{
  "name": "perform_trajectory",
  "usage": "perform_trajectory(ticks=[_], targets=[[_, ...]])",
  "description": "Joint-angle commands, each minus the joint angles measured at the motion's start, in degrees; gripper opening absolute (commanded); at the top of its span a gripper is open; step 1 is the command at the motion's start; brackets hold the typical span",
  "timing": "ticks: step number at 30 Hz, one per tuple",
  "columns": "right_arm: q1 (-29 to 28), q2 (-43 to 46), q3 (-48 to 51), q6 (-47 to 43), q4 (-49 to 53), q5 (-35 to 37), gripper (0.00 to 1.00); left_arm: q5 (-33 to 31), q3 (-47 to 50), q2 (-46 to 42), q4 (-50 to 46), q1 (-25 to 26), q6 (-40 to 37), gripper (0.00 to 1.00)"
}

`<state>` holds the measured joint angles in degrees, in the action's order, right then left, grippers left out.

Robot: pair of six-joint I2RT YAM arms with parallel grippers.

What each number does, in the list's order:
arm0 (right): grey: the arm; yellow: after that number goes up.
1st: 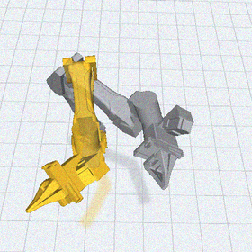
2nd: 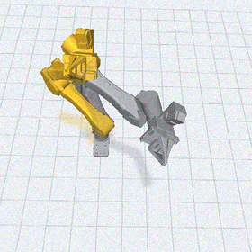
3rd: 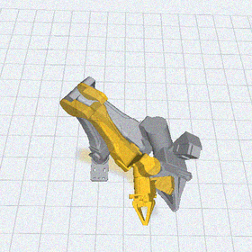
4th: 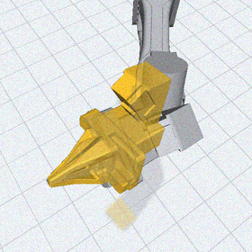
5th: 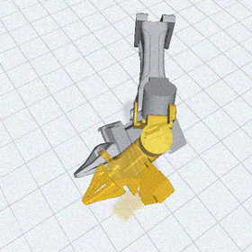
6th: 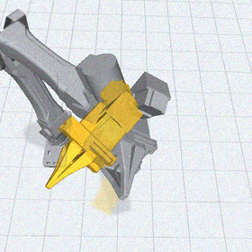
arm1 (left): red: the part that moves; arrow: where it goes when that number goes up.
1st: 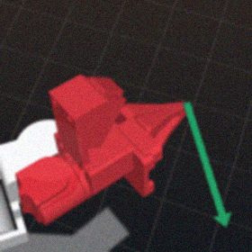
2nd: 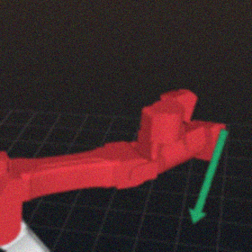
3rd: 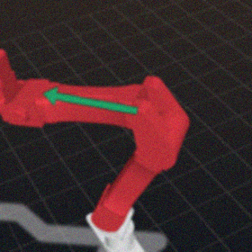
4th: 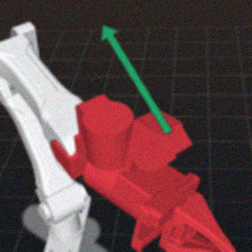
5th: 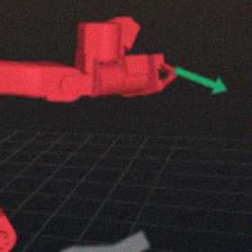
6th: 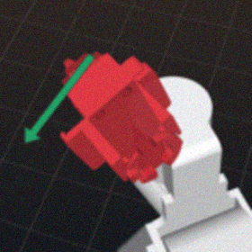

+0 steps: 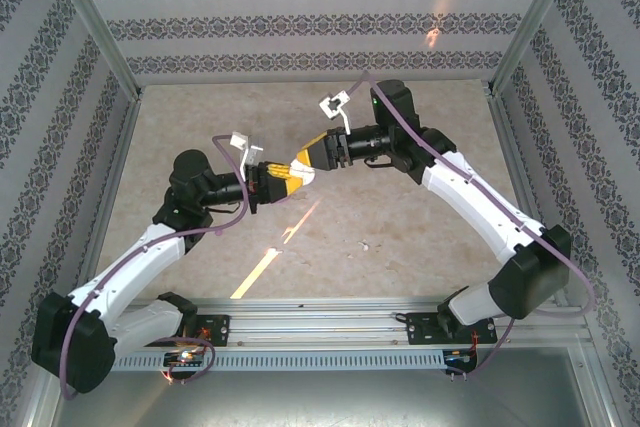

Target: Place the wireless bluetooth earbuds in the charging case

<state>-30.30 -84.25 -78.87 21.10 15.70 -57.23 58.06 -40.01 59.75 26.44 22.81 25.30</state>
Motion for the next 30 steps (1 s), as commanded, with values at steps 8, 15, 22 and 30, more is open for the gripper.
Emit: perform_trajectory(ticks=[8,15,22,30], targets=[[-0.3,2.0,4.8,5.3,-3.7,7.3,0.55,-3.2,0.8,-4.5,-6.5,0.3,-5.0,0.0],[-1.0,9.9,10.5,12.2,0.8,20.5,0.6,-12.8,4.4,-10.0,-14.7,0.3,-9.2,0.0],[-10.4,15.8,17.4,11.5,16.4,45.7,0.57,-24.0,8.6,-21.7,-28.2,0.3,-16.2,0.0],[-23.6,4.2,15.0,15.4,22.2,63.2,0.48,-41.8,11.3,-39.2,-46.1,0.4,-17.4,0.0]])
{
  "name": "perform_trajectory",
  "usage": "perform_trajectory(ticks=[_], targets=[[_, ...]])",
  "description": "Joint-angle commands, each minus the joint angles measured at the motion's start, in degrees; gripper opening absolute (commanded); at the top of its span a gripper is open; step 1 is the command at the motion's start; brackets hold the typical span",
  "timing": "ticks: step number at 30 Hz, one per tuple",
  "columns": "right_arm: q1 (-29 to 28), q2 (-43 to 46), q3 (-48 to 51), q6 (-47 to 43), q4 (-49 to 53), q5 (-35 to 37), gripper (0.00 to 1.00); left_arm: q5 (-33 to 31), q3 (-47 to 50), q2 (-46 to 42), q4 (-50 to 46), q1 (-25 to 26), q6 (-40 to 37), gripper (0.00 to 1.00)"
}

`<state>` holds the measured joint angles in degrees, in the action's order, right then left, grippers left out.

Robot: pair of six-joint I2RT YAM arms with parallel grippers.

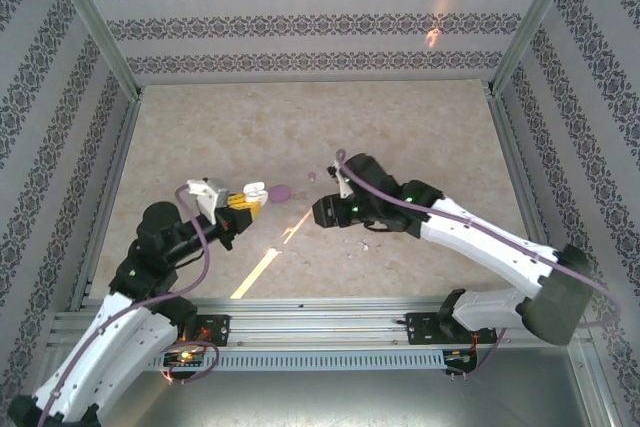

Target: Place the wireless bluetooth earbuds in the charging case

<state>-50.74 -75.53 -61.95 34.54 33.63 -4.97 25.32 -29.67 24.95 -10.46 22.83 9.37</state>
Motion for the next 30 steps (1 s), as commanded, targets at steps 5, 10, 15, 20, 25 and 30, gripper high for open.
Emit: perform_trajectory(ticks=[5,10,15,20,25,30], targets=[[-10.1,-17.7,-10.9,0.5,4.9,13.9,0.44,-18.0,1.6,-10.8,-16.4,0.3,2.6,0.0],[-14.1,-29.0,-19.6,-1.2,6.1,13.3,0.38,-27.2,0.7,-13.6,-22.8,0.3,4.1,0.0],[-16.0,-37.7,-26.5,-2.3,9.0,11.8,0.33,-30.4,1.5,-14.0,-23.1,0.3,5.4,0.0],[-16.0,-43.9,-30.7,-3.7,11.8,10.1,0.37,-36.0,0.8,-13.9,-25.5,0.3,5.9,0.0],[-15.9,-47.3,-34.0,-5.3,13.6,10.1,0.36,-35.1,1.6,-12.9,-24.3,0.3,5.7,0.0],[-15.5,-49.5,-36.1,-5.9,14.8,10.0,0.36,-34.4,2.1,-11.1,-23.3,0.4,5.1,0.0]])
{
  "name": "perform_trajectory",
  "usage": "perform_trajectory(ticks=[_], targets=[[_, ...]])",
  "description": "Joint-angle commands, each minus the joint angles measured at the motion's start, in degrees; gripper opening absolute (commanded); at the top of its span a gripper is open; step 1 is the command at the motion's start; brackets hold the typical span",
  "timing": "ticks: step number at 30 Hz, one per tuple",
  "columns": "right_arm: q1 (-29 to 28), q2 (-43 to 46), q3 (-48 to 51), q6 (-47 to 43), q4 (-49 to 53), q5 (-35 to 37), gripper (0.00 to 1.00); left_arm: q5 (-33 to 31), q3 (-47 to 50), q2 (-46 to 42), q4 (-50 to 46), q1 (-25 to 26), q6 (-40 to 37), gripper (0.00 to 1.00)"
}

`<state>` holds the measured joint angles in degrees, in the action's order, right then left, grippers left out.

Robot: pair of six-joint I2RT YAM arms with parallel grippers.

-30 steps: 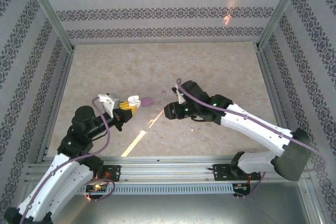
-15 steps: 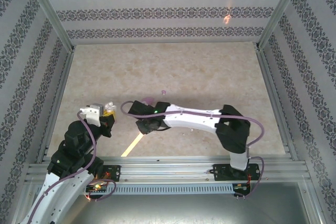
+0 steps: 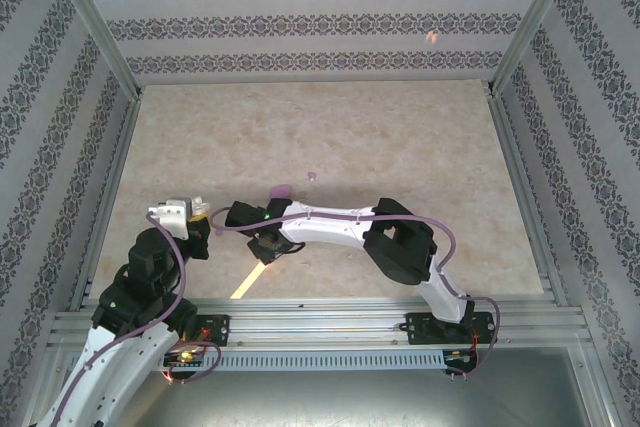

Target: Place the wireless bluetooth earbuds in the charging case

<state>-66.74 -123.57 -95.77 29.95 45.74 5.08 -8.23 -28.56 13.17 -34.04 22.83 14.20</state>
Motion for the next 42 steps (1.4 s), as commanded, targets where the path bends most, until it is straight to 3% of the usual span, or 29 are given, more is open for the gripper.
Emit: perform_trajectory(ticks=[1,13,25,32,42], targets=[[0.5,-1.8,-2.8,-1.4,3.0,0.0,0.36,-0.7,1.0,0.9,0.5,0.3,0.2,0.0],[0.8,-6.1,-7.0,-2.6,5.8,0.3,0.36,0.6,1.1,2.6,2.6,0.3,-1.0,0.0],[1.1,-5.8,-5.4,-1.8,6.1,-0.9,0.28,4.9,2.1,5.9,7.2,0.3,-2.7,0.0],[4.1,3.0,6.0,1.8,0.0,-3.9,0.2,9.0,4.6,5.4,13.3,0.3,-1.3,0.0],[12.1,22.6,22.8,7.9,-11.9,-11.0,0.17,23.7,8.6,16.5,37.9,0.3,4.4,0.0]])
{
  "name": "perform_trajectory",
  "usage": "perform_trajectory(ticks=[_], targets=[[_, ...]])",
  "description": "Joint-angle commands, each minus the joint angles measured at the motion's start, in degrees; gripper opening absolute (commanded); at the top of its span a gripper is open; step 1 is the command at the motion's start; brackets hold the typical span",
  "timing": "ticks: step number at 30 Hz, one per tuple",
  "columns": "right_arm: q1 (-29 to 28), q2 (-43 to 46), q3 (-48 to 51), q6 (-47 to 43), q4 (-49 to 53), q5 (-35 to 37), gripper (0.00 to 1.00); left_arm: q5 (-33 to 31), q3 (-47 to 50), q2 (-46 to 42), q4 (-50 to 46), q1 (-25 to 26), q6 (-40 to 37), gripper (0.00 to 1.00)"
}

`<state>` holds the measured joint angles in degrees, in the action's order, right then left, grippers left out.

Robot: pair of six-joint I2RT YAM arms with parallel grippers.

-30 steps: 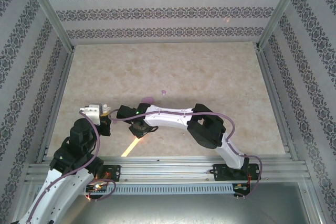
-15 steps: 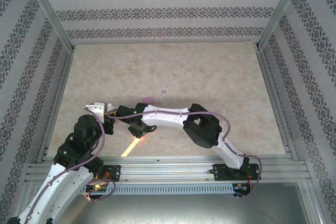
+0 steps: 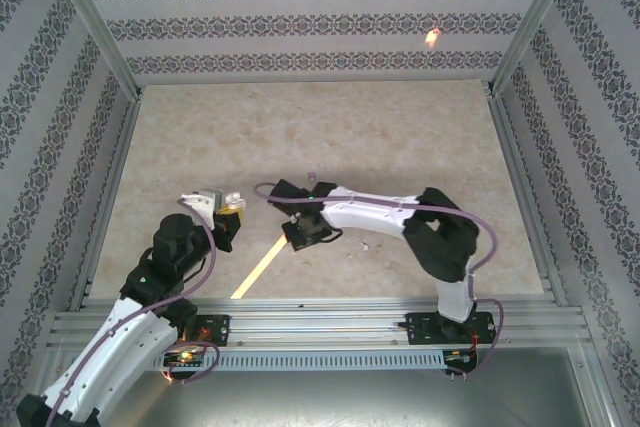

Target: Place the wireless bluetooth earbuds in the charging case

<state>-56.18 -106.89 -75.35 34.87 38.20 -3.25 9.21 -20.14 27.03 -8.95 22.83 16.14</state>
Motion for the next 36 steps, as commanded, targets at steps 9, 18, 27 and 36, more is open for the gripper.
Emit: perform_trajectory(ticks=[9,18,27,36], targets=[[10.6,22.5,8.1,2.9,-6.6,-8.0,0.14,15.9,-2.8,17.9,29.7,0.4,-0.6,0.0],[16.9,35.5,12.6,7.7,-11.8,-12.3,0.12,21.6,-5.2,30.6,45.6,0.5,-0.4,0.0],[16.6,40.6,13.3,12.9,-23.1,-14.9,0.11,25.5,-7.8,43.2,65.3,1.4,-1.2,0.0],[14.2,41.5,14.3,17.2,-34.6,-12.8,0.13,22.1,-10.8,44.8,65.1,6.2,-8.7,0.0]])
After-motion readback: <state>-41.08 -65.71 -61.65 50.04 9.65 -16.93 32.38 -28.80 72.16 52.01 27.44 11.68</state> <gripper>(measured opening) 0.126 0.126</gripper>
